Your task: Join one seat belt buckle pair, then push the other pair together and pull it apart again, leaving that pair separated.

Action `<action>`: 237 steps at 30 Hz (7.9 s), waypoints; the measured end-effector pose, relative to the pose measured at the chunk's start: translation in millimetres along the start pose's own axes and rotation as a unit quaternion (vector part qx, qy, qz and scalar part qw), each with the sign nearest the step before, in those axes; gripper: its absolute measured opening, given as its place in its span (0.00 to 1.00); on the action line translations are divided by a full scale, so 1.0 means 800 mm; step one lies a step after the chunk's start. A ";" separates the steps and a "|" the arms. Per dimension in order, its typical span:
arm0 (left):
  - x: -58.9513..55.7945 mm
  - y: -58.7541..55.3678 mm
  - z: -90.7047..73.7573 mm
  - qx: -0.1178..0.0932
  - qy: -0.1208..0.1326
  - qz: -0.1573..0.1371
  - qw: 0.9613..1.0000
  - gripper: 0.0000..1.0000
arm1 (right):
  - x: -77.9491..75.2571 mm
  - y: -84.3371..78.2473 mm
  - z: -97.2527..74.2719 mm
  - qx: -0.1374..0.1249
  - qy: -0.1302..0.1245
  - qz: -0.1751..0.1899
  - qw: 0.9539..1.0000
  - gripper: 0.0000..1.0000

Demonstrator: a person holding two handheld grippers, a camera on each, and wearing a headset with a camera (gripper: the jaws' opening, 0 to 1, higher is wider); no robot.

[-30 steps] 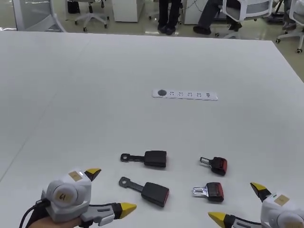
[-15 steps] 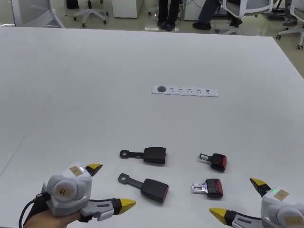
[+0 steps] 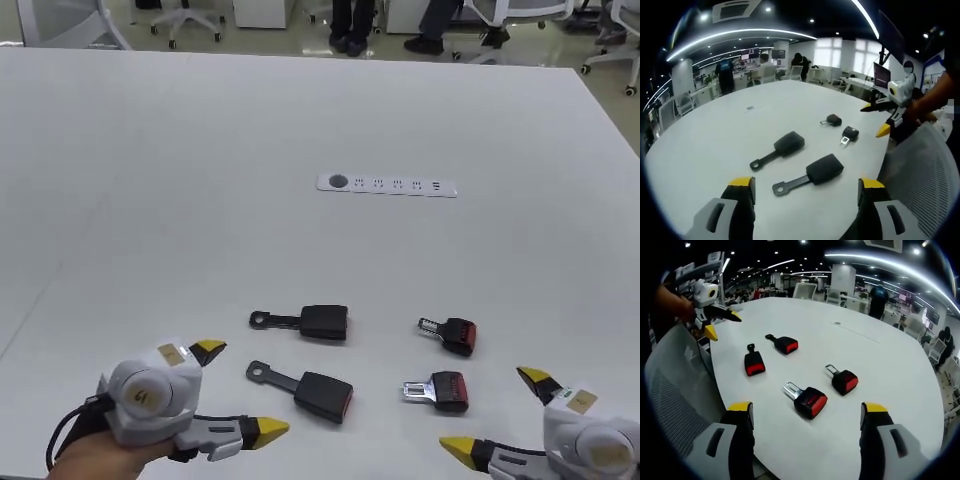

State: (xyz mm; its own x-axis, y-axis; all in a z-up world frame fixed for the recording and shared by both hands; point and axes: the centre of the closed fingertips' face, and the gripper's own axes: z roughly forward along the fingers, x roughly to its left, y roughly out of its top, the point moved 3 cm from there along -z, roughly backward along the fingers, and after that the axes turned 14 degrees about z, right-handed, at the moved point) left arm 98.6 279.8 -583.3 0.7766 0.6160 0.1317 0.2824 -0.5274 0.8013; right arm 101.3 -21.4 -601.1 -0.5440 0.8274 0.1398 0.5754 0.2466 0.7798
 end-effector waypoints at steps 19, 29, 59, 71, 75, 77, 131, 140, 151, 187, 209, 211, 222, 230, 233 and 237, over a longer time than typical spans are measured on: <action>-0.016 0.003 0.020 0.016 -0.053 0.059 0.997 0.82 | 0.008 -0.007 0.026 0.043 0.062 -0.030 0.997 0.85; -0.013 0.005 0.035 0.021 -0.085 0.091 0.992 0.79 | 0.008 0.004 0.041 0.055 0.087 -0.032 0.994 0.77; -0.040 -0.013 0.122 0.064 -0.234 0.253 0.937 0.68 | -0.013 -0.011 0.088 0.132 0.148 -0.087 0.976 0.71; -0.046 -0.021 0.140 0.074 -0.267 0.271 0.922 0.59 | -0.015 -0.030 0.097 0.169 0.172 -0.125 0.962 0.60; -0.047 -0.021 0.142 0.071 -0.263 0.263 0.926 0.57 | -0.015 -0.027 0.095 0.180 0.178 -0.133 0.958 0.56; -0.050 -0.023 0.141 0.067 -0.270 0.261 0.924 0.52 | -0.016 -0.027 0.096 0.183 0.181 -0.148 0.955 0.55; -0.045 -0.020 0.143 0.083 -0.232 0.228 0.942 0.35 | 0.041 -0.015 0.128 0.170 0.185 -0.153 0.956 0.36; -0.044 -0.019 0.143 0.092 -0.248 0.246 0.933 0.34 | 0.060 -0.014 0.136 0.165 0.187 -0.147 0.957 0.36; -0.044 -0.019 0.144 0.095 -0.253 0.253 0.929 0.34 | 0.078 -0.009 0.145 0.158 0.184 -0.142 0.960 0.36; -0.043 -0.020 0.147 0.121 -0.281 0.266 0.914 0.34 | 0.104 -0.002 0.159 0.148 0.173 -0.132 0.965 0.36; -0.035 -0.020 0.149 0.109 -0.287 0.268 0.913 0.34 | 0.100 -0.005 0.161 0.148 0.179 -0.145 0.962 0.36; -0.035 -0.020 0.149 0.104 -0.288 0.270 0.913 0.34 | 0.100 -0.006 0.160 0.144 0.181 -0.142 0.963 0.36; -0.036 -0.020 0.147 0.079 -0.293 0.270 0.914 0.34 | 0.099 -0.006 0.157 0.129 0.202 -0.170 0.956 0.35; -0.035 -0.022 0.146 0.061 -0.296 0.264 0.916 0.34 | 0.098 -0.006 0.156 0.110 0.213 -0.169 0.956 0.34; -0.036 -0.021 0.146 0.062 -0.302 0.263 0.914 0.34 | 0.097 -0.007 0.157 0.106 0.217 -0.172 0.955 0.34; -0.036 -0.021 0.144 0.054 -0.302 0.262 0.915 0.33 | 0.097 -0.008 0.155 0.097 0.218 -0.174 0.955 0.34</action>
State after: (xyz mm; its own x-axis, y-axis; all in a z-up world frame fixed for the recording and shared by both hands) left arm 136.2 203.3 -668.1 0.9819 -0.1556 0.1085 -0.1883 -0.7332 0.6534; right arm 130.8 103.9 -670.7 -0.9014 0.3993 0.1672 0.3928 0.5919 0.7038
